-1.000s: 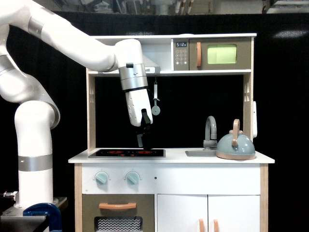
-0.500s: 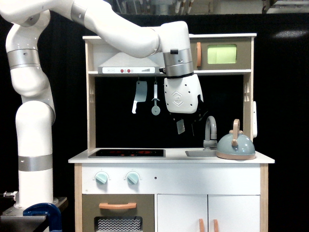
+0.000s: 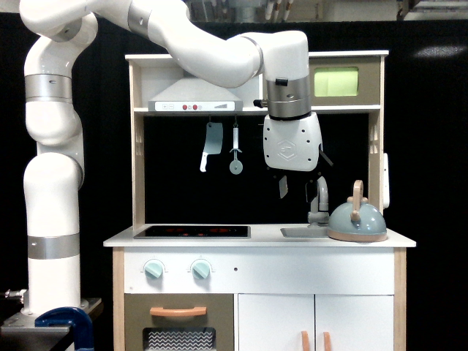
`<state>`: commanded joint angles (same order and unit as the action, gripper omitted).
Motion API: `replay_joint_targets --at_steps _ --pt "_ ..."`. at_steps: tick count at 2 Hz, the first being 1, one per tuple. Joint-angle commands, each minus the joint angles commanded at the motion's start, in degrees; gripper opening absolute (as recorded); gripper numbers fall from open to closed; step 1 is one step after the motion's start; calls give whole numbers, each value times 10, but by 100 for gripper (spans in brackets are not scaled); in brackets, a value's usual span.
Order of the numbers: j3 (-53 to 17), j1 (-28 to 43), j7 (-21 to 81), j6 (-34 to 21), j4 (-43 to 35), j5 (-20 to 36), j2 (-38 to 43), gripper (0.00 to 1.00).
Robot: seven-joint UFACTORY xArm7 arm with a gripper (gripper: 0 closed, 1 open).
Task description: Place the teapot on the stove
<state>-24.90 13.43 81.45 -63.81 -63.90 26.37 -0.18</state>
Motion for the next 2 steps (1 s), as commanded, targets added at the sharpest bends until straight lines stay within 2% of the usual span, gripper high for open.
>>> replay_joint_targets --at_steps 1,2 --pt "21 -37 32 -61 -149 68 112 100" --pt "72 -78 88 -117 -255 107 198 100"
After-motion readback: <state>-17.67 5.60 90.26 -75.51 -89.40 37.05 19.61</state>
